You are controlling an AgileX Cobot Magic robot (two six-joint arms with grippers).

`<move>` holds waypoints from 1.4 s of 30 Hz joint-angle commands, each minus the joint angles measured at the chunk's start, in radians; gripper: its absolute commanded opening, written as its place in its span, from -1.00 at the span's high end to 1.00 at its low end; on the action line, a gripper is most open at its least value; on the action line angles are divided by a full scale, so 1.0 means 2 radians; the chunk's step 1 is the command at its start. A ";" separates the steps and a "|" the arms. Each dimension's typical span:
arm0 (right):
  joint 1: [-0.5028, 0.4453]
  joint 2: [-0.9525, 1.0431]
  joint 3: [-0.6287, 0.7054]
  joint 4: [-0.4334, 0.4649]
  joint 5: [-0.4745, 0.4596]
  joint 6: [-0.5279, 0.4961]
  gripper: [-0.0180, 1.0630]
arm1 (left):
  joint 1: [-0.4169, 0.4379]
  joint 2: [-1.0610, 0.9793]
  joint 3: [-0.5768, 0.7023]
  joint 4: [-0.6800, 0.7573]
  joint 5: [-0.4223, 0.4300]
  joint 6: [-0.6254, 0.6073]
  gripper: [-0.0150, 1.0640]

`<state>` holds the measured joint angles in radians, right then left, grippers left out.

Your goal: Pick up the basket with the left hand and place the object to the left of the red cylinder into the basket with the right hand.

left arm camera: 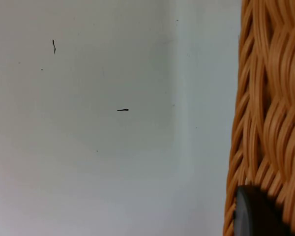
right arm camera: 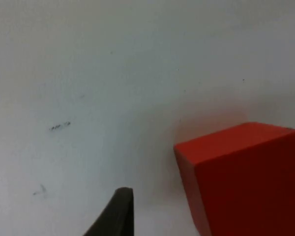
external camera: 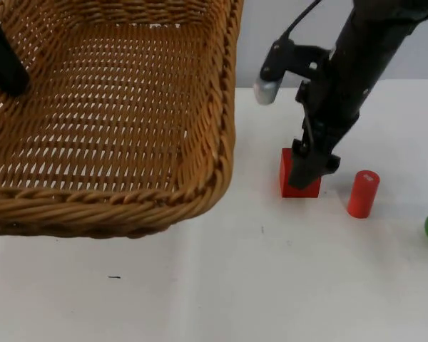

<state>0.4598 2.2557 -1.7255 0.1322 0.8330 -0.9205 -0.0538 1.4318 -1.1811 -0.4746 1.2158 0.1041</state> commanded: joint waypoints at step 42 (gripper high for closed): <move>0.002 0.080 -0.082 -0.018 0.041 -0.011 -0.50 | -0.003 -0.007 0.000 -0.021 0.003 -0.011 0.98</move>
<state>0.4598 2.4190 -1.8840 0.1019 0.9119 -0.9391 -0.0538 1.4318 -1.1811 -0.4781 1.2170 0.0898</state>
